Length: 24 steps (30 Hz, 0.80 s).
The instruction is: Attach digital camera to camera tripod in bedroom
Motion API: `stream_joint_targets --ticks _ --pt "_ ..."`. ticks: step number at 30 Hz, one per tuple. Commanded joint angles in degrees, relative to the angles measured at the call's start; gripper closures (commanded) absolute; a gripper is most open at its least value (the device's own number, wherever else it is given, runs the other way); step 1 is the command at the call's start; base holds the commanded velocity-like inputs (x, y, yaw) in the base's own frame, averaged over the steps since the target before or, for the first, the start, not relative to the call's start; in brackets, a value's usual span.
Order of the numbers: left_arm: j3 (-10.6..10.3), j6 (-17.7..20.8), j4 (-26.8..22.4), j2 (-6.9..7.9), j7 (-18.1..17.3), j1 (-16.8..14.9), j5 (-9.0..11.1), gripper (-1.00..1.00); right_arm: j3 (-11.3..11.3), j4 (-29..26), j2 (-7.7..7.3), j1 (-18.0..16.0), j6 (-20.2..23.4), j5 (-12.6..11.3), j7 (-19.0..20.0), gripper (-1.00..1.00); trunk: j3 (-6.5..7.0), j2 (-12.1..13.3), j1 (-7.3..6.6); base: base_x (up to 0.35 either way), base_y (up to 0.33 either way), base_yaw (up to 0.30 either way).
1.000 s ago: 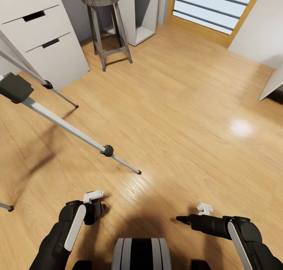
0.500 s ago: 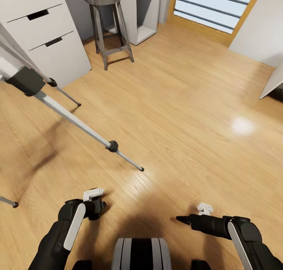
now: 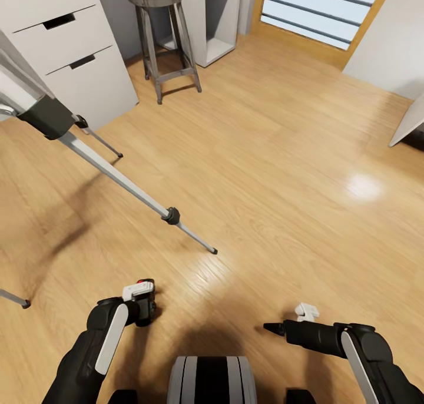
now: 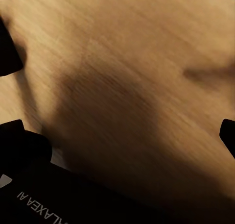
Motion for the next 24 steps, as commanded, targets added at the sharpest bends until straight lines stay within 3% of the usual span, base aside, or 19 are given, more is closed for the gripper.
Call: stream_joint_targets --ticks 1,10,24 --pt "0.09 0.17 -0.05 -0.04 0.77 -0.02 0.63 -1.00 -0.05 -0.05 0.02 -0.03 0.40 -0.32 -0.11 -1.00 -0.03 -0.01 -0.01 -0.003 0.003 0.000" --pt "0.00 0.16 0.07 -0.04 1.93 -0.02 0.80 -1.00 0.05 -0.11 -0.10 -0.03 0.40 -0.20 -0.38 -1.00 -0.03 -0.01 -0.01 -0.001 0.001 0.008" --pt "-0.08 0.16 0.50 -0.04 1.96 -0.02 0.97 -1.00 0.11 -0.15 -0.16 -0.03 0.40 -0.15 -0.25 -1.00 -0.03 -0.01 -0.01 0.000 0.000 0.114"
